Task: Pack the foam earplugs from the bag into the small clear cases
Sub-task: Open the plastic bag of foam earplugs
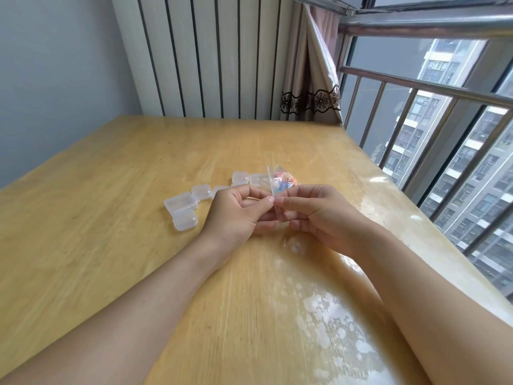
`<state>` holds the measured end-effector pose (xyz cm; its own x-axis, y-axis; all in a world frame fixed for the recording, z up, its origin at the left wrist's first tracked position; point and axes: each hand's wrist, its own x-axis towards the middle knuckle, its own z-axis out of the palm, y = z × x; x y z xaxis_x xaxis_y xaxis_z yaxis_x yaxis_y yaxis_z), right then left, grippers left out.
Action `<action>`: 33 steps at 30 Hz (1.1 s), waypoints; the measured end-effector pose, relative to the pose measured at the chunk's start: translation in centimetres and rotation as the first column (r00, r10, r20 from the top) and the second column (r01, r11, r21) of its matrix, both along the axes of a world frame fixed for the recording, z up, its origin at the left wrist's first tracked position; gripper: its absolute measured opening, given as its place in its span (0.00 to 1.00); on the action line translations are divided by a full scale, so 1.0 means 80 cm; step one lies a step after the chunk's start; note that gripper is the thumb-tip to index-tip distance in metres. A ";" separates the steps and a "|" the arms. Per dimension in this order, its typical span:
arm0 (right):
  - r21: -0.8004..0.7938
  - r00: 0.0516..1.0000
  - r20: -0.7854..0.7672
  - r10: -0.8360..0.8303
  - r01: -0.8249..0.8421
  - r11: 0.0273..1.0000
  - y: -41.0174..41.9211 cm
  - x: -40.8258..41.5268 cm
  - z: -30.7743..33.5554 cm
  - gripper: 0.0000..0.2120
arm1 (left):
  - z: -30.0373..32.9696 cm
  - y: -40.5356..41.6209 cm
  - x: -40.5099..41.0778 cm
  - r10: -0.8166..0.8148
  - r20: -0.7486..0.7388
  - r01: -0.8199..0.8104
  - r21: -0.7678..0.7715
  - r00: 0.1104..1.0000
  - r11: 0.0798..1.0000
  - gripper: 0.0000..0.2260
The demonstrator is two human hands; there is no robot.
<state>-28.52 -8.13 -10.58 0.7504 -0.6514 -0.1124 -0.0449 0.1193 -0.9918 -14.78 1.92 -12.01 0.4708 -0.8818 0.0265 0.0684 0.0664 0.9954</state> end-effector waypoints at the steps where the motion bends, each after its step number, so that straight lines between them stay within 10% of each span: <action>1: -0.010 1.000 0.009 -0.013 0.013 1.000 0.001 0.000 0.000 0.02 | 0.000 0.000 0.000 0.007 0.002 -0.007 -0.001 1.000 1.000 0.04; 12: -0.383 0.977 -0.128 -0.167 0.107 0.918 0.006 0.004 -0.002 0.03 | -0.001 0.000 -0.006 0.122 0.102 -0.124 0.014 0.987 0.992 0.10; 25: -0.021 0.992 -0.123 0.021 -0.023 1.000 -0.006 -0.007 0.007 0.15 | 0.003 0.000 -0.006 0.012 -0.084 -0.009 0.031 0.996 0.999 0.09; 33: -0.003 0.992 -0.114 -0.063 0.064 0.998 -0.004 -0.006 0.011 0.04 | 0.000 -0.002 -0.006 0.042 0.052 -0.045 0.057 0.998 0.997 0.08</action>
<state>-29.03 -8.48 -9.70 0.6899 -0.6972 -0.1947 -0.1495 0.1259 -0.9807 -15.28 1.74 -12.02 0.5083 -0.8612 0.0009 0.0157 0.0103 0.9998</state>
